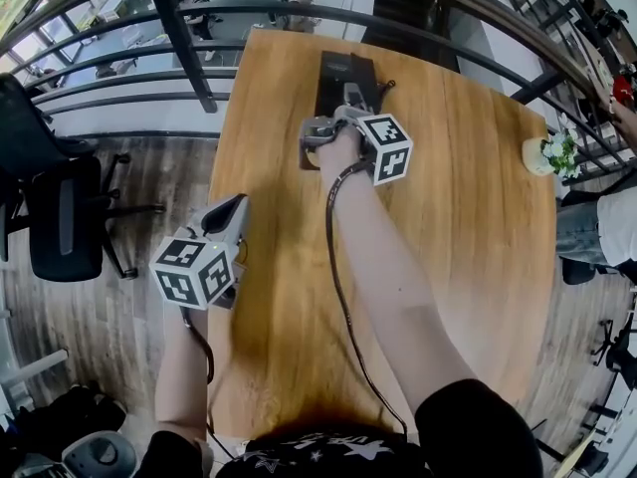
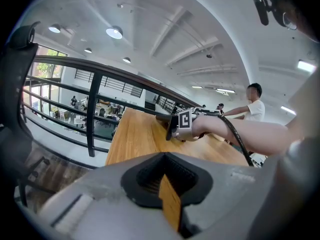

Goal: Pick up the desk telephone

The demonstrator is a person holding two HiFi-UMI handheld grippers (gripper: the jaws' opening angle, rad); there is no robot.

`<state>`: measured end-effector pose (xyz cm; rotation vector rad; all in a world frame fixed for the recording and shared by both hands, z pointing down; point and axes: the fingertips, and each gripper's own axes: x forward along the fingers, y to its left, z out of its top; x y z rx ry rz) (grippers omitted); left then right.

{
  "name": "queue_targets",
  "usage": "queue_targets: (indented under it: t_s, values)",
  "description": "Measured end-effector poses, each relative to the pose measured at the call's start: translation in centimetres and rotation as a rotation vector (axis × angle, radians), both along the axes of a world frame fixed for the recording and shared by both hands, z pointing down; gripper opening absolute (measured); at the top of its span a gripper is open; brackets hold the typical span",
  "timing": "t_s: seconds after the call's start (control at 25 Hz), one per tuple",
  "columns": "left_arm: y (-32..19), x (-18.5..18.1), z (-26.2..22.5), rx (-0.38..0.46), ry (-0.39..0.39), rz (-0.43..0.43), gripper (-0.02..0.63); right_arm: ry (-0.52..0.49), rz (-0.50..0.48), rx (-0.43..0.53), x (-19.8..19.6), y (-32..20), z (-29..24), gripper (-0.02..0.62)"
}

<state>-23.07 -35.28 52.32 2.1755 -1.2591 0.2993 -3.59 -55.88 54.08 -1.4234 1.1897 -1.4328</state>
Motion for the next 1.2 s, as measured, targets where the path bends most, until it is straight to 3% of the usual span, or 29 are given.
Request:
queue_targets:
  t_s: [0.4, 0.84, 1.2]
  values:
    - [0.4, 0.2, -0.2, -0.009, 0.006, 0.0, 0.002, -0.05, -0.004, -0.019, 0.3, 0.3, -0.1, 0.167]
    - [1.5, 0.6, -0.8, -0.009, 0.011, 0.0, 0.002, -0.072, -0.102, 0.024, 0.0, 3.7, -0.5, 0.167]
    - [4.1, 1.4, -1.9, -0.014, 0.016, 0.003, 0.002, -0.002, -0.224, 0.098, 1.0, 8.7, -3.2, 0.167]
